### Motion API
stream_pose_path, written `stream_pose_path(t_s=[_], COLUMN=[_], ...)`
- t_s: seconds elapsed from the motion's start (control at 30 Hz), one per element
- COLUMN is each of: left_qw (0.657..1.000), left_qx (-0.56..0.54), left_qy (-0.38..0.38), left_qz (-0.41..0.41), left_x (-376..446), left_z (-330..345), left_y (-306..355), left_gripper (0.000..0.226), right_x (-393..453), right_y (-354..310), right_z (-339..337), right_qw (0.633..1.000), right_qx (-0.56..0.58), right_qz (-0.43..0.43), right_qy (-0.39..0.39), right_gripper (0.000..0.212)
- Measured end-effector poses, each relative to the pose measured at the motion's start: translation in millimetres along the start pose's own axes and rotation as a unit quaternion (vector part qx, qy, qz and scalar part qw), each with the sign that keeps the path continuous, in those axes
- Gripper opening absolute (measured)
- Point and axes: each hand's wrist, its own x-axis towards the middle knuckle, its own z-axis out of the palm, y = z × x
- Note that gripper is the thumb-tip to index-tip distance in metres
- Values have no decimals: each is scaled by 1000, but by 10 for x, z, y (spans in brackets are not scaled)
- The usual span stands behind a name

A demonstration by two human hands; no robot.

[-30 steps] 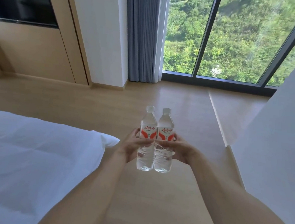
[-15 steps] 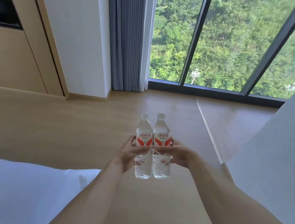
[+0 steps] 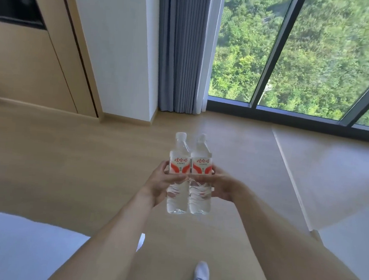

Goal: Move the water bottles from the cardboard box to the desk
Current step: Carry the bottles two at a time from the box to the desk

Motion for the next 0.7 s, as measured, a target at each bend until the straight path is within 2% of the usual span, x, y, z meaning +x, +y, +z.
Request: stream_pose_path(t_s=[0.2, 0.43, 0.6, 0.7], left_qw=[996, 980, 961, 949], left_qx=[2, -41, -95, -108], left_qy=[85, 195, 257, 292], left_qz=[18, 23, 33, 44], left_x=[701, 1620, 2100, 2263], left_z=[-519, -1004, -1289, -1466], left_y=[297, 786, 1122, 1243], left_gripper=[64, 52, 52, 60], right_x=[1131, 2586, 3402, 3772], right_y=[-412, -1100, -1561, -1753], right_z=[75, 133, 261, 414], right_qw=[996, 977, 960, 945], right_qx=[-30, -60, -91, -110], right_qz=[4, 31, 46, 48], right_qy=[-90, -200, -262, -304], right_gripper=[56, 50, 62, 69])
